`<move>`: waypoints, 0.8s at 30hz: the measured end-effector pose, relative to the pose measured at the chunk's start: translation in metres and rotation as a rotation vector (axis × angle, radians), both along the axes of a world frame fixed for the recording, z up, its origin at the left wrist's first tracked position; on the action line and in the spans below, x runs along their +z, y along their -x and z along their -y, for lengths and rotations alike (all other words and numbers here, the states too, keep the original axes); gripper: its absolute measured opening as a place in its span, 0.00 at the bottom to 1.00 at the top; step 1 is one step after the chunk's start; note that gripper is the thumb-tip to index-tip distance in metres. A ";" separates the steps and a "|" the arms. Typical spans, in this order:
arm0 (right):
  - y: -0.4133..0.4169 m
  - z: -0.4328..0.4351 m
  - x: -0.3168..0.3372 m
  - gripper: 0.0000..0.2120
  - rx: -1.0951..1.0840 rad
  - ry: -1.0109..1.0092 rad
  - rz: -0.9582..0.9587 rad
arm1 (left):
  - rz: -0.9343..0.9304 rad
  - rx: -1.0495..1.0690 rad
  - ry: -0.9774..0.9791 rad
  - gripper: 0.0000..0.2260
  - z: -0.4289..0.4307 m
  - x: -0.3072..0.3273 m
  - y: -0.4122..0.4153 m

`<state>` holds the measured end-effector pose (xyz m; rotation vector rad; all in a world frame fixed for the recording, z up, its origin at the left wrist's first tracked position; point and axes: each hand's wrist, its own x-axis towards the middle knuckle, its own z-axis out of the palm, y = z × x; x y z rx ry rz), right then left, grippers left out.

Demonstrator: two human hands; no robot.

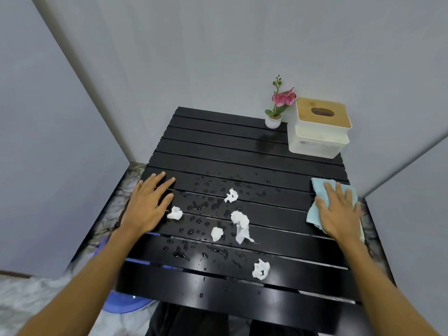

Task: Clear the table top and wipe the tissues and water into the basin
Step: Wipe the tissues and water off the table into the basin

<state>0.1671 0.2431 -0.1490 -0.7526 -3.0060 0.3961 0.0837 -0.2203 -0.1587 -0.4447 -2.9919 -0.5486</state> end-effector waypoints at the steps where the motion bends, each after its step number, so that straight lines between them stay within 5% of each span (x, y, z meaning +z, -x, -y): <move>1: 0.005 0.002 0.000 0.26 0.016 0.004 -0.006 | -0.005 0.003 0.002 0.24 0.000 -0.001 0.000; 24: 0.080 0.151 -0.003 0.20 0.609 0.164 -0.155 | -0.024 0.005 0.004 0.23 0.000 -0.007 0.001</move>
